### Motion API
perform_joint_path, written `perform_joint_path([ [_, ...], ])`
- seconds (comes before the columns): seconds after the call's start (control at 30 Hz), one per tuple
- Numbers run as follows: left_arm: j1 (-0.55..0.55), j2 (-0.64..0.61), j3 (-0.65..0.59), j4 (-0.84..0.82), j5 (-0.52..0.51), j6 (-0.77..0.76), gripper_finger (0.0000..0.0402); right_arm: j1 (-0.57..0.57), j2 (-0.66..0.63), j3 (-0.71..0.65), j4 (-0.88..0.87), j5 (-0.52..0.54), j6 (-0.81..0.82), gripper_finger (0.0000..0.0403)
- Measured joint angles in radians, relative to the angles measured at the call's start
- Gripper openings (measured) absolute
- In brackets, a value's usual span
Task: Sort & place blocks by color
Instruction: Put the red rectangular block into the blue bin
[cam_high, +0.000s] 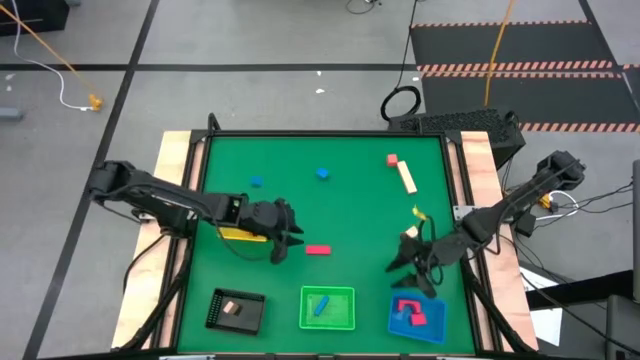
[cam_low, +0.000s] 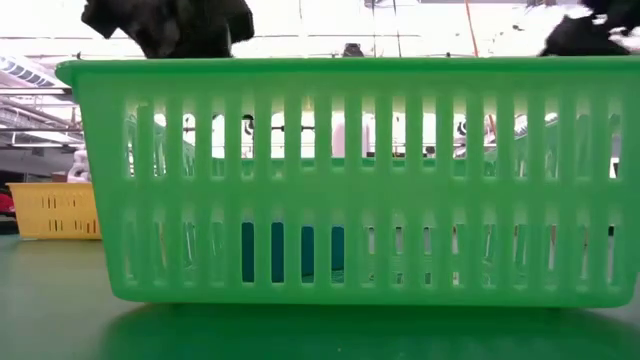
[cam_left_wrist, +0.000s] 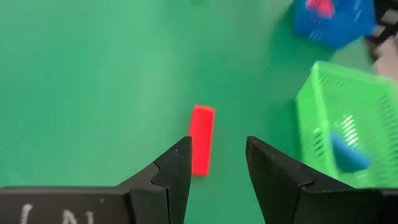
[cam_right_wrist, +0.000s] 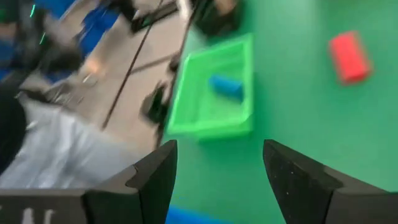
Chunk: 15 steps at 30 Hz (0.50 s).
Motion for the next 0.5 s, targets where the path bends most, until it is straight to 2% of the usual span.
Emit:
perform_joint_path([
  [0.17,-0.008,0.112,0.001,0.071,-0.003,0.058,0.0152,-0.065,-0.011,0.001,-0.008,0.061,-0.077,0.0226],
  [0.5,-0.011,0.306,0.0,0.176,-0.002,0.125,0.0152,-0.171,-0.004,0.0,-0.012,0.057,-0.142,0.0226],
])
